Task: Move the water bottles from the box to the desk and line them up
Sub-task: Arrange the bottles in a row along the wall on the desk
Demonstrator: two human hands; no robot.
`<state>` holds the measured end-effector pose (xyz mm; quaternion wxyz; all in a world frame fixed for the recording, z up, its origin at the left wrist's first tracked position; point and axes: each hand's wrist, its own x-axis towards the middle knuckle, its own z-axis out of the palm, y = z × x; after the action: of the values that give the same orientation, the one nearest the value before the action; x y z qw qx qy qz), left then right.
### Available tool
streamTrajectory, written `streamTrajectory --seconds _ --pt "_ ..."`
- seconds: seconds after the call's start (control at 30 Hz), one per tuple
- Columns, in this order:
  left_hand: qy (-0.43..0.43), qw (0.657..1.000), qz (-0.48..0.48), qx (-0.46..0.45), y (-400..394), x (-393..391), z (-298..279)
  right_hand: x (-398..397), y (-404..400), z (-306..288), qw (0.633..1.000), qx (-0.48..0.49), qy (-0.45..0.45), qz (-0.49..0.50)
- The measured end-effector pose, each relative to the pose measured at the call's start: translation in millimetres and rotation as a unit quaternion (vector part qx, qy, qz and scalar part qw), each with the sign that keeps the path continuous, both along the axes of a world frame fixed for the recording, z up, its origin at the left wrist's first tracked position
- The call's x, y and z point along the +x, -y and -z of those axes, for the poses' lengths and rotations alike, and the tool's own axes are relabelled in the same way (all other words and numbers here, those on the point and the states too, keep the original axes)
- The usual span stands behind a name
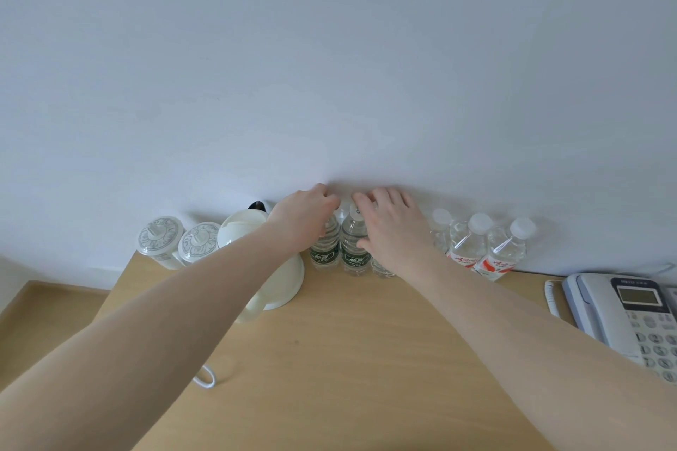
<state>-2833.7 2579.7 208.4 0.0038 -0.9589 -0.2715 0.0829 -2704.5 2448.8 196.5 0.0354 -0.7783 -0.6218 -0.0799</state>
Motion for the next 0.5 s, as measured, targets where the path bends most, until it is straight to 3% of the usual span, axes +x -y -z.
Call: streamTrajectory --seconds 0.23,0.5 --pt "0.0 1.0 0.003 0.022 2.7 -2.1 0.5 -2.6 -8.3 14.5 0.999 0.018 0.049 0.015" --pt "0.003 0.999 -0.015 0.033 6.4 -1.5 -0.8 -5.5 -8.6 12.7 0.999 0.011 0.031 0.034"
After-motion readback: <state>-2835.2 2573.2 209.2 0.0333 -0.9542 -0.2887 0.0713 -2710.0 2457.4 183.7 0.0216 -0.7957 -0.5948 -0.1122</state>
